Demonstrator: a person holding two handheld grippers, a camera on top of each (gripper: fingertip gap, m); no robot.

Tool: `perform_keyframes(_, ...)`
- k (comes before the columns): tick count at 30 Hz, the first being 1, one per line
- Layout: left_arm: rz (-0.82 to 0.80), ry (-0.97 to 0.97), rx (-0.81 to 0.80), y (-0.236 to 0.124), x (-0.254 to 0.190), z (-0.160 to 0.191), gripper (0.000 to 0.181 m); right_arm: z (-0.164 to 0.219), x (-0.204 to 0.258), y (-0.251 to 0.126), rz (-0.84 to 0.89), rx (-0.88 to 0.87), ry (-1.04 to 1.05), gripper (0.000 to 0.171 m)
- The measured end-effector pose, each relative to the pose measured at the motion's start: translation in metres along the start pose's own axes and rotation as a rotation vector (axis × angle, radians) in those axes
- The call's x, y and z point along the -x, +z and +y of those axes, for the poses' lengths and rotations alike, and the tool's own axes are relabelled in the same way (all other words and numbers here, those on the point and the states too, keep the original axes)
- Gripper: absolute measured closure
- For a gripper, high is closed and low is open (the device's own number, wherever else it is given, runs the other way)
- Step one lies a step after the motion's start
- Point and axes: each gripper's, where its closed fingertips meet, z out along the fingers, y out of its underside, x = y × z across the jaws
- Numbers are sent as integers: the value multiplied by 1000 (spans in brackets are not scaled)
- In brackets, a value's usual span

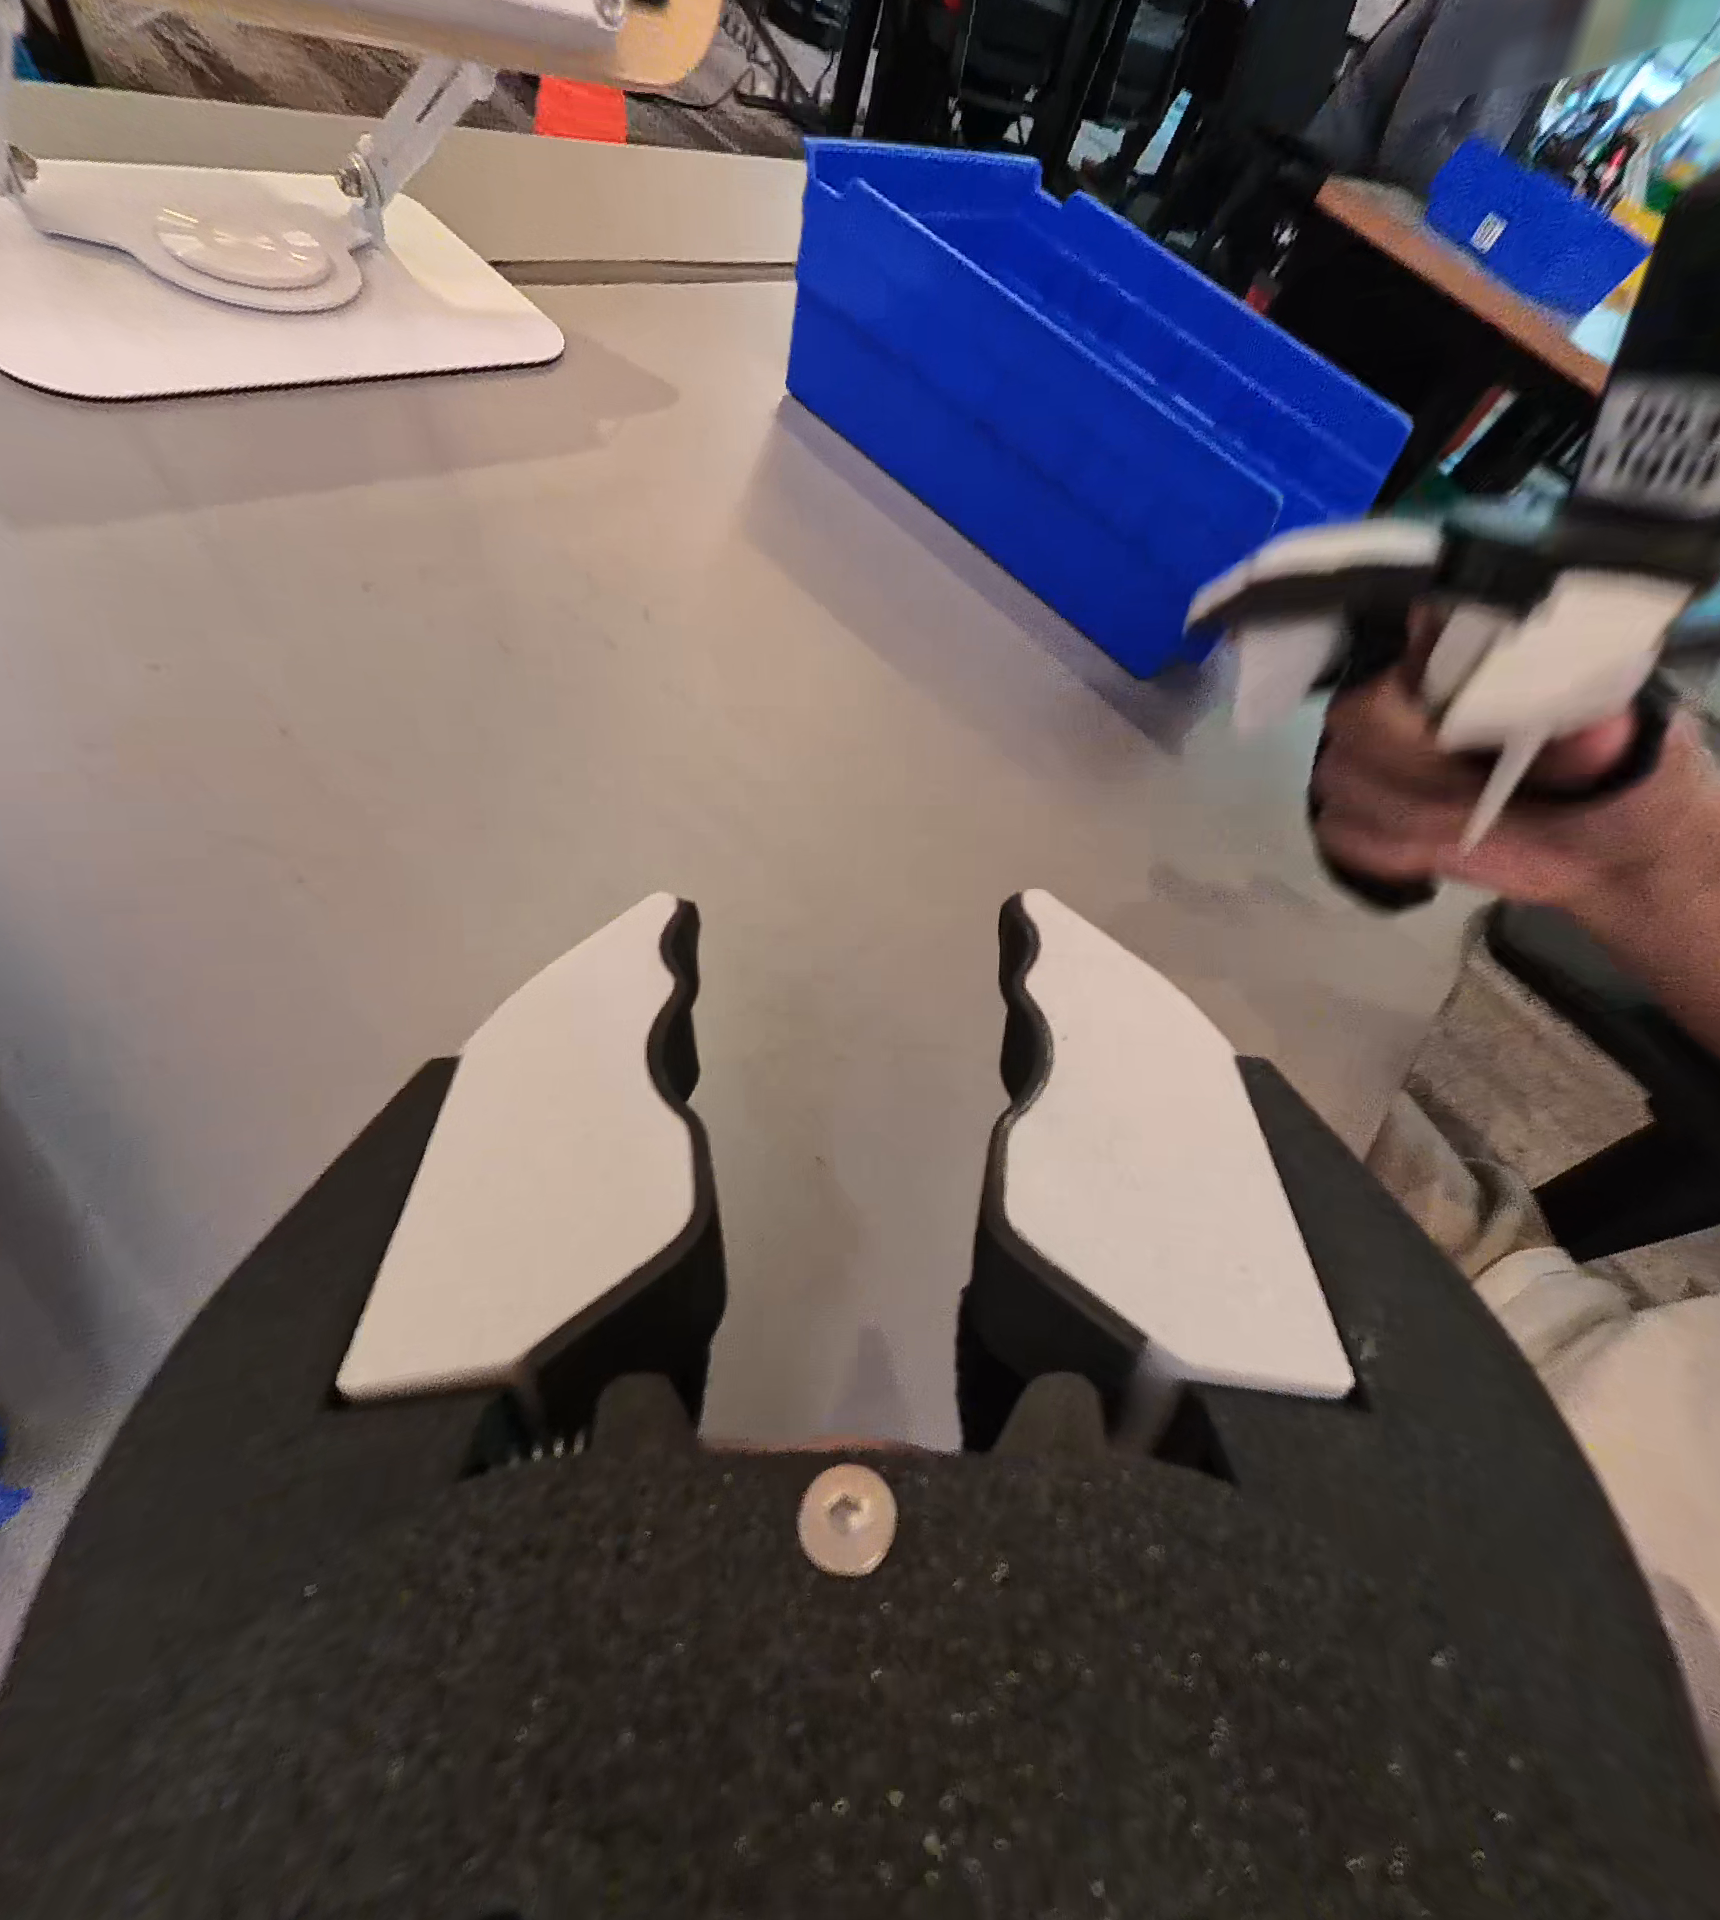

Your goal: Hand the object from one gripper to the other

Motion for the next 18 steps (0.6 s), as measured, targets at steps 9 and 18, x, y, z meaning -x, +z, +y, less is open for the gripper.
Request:
perform_keyframes(9,-187,190,74,-87,67,-45,121,28,-9,-3,63,56,-10,109)
perform_keyframes(18,-584,364,811,-157,249,-11,138,37,-3,2,41,112,-59,110)
